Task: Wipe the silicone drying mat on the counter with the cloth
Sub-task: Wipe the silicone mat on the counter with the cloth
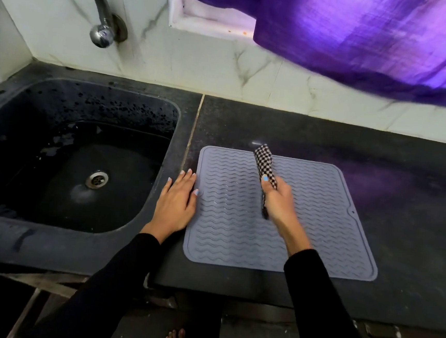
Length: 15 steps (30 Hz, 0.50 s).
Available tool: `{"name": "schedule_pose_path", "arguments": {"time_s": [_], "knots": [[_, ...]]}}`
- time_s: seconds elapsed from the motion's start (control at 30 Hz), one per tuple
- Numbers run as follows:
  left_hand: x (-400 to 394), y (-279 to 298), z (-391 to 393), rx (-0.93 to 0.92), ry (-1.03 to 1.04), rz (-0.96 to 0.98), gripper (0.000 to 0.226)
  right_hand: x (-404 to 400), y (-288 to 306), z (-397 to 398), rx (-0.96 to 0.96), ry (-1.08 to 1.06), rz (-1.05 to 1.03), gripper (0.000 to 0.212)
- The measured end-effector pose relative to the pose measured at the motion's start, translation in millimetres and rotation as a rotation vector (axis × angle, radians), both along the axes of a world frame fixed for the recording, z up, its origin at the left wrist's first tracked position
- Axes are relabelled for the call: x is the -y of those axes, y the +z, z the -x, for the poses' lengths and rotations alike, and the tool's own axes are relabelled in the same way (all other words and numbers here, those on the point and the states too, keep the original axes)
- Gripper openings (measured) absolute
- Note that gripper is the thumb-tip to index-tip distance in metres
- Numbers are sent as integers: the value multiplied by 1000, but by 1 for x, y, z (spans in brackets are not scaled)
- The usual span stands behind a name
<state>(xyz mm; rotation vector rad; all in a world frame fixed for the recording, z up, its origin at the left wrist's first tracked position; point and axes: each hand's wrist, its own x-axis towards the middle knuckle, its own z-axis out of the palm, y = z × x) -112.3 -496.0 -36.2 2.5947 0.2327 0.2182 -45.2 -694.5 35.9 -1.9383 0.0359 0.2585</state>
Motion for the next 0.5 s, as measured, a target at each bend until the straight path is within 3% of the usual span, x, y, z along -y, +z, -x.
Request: {"name": "schedule_pose_path", "arguments": {"time_s": [0.2, 0.5], "knots": [[16, -7, 15, -67, 37, -203, 80, -6, -43, 51, 338, 427, 755, 66], [17, -15, 12, -33, 38, -283, 70, -13, -55, 39, 287, 519, 888, 71]]}}
